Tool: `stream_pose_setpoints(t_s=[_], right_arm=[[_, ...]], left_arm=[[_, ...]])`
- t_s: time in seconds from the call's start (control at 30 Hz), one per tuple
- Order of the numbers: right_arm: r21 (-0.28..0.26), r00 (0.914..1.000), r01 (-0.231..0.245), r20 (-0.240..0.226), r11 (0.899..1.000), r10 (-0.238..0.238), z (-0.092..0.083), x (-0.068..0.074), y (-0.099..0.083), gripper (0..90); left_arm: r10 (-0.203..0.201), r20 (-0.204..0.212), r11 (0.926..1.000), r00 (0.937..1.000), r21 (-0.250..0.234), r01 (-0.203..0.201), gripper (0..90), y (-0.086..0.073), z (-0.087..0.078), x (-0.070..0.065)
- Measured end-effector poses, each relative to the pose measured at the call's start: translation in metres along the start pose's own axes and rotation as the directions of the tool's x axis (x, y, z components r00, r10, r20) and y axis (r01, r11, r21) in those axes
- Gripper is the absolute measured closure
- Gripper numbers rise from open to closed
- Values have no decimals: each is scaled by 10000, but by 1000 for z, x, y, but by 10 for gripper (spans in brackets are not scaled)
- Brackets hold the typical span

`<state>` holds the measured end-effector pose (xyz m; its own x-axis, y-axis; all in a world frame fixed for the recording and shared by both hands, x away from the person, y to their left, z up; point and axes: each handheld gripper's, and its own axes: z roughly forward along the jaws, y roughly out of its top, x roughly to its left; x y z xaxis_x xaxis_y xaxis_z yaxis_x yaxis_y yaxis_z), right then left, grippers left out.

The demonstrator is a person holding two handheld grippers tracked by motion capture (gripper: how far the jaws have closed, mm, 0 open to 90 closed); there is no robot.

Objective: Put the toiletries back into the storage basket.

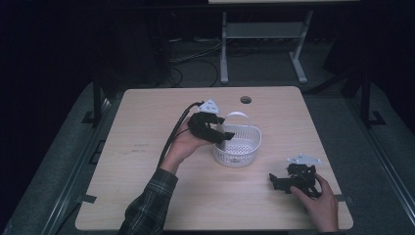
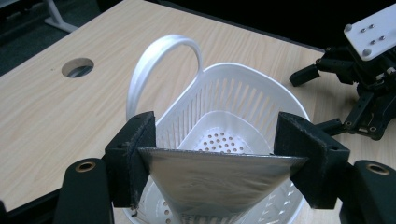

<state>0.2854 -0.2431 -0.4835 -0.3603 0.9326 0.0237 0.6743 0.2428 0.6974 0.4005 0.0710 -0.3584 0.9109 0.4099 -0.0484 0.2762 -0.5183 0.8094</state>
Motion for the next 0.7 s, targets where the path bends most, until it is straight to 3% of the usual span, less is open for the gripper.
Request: stream_pose_setpoints(t_s=[0.7], right_arm=[[2,10000,-10,-8,10000,10,0,0,0,0]], left_arm=[[170,90,9994,9998,310,-172,294,-8,10,-1]])
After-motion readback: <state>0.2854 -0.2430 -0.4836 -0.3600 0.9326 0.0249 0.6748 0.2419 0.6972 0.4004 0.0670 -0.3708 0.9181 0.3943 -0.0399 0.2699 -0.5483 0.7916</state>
